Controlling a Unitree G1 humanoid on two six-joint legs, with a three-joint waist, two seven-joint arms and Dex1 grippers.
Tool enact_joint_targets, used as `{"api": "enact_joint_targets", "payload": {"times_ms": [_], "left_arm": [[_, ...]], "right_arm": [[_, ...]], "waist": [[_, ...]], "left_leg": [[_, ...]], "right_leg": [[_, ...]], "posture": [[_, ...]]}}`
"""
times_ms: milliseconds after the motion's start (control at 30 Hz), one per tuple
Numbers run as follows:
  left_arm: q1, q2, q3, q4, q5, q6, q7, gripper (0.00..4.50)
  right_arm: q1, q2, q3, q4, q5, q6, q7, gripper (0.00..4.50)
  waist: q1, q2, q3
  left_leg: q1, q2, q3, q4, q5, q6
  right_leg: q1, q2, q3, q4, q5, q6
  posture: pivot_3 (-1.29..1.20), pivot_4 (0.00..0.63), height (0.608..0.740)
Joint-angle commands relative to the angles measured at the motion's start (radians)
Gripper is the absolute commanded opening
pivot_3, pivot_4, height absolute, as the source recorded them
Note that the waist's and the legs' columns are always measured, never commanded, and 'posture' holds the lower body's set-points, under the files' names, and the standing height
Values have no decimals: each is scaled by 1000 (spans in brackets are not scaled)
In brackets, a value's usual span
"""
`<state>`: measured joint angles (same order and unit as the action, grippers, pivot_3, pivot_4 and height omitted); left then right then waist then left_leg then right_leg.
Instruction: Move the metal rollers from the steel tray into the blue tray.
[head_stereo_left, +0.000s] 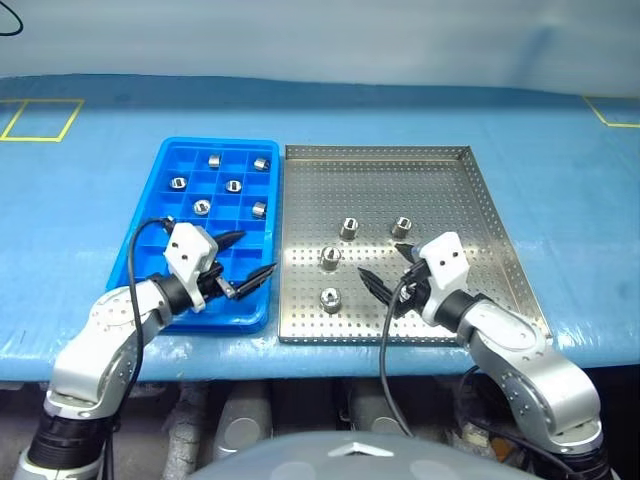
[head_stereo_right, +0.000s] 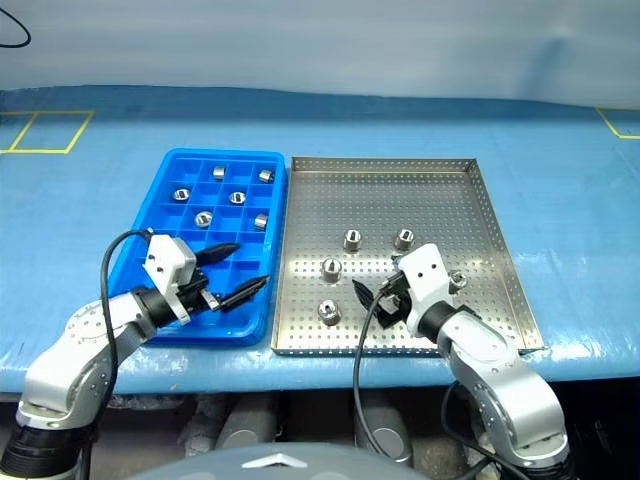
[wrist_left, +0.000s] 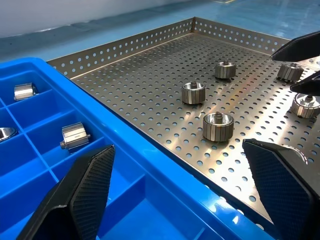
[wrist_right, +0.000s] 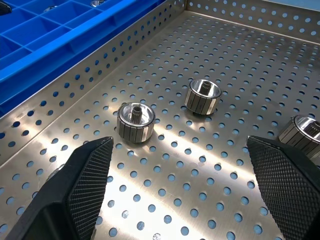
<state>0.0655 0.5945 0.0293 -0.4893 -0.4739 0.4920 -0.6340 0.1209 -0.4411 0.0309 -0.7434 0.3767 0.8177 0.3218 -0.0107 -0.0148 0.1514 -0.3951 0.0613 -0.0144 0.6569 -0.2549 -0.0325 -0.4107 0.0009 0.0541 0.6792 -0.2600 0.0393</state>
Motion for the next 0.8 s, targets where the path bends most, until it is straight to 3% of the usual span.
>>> {"api": "enact_joint_targets", "payload": {"times_ms": [33,633,800], "left_arm": [[-11,0,12,-19,5,-7,-1,4487],[-17,1,9,-14,11,-9,-2,4487],[-92,-8,-18,3,55,8,35,4487]], "right_arm": [[-11,-3,-6,-34,1,-2,-4,4500],[-22,4,0,-30,-10,12,-26,4500],[-34,7,0,-35,-8,22,-29,4500]], "waist": [[0,0,0],[0,0,0],[1,-1,0]], "left_leg": [[0,0,0,0,0,0],[0,0,1,0,0,0],[0,0,1,0,0,0]], "right_leg": [[0,0,0,0,0,0],[-1,0,1,0,0,0],[0,0,1,0,0,0]], "posture": [[51,150,740],[50,150,740],[44,150,740]]}}
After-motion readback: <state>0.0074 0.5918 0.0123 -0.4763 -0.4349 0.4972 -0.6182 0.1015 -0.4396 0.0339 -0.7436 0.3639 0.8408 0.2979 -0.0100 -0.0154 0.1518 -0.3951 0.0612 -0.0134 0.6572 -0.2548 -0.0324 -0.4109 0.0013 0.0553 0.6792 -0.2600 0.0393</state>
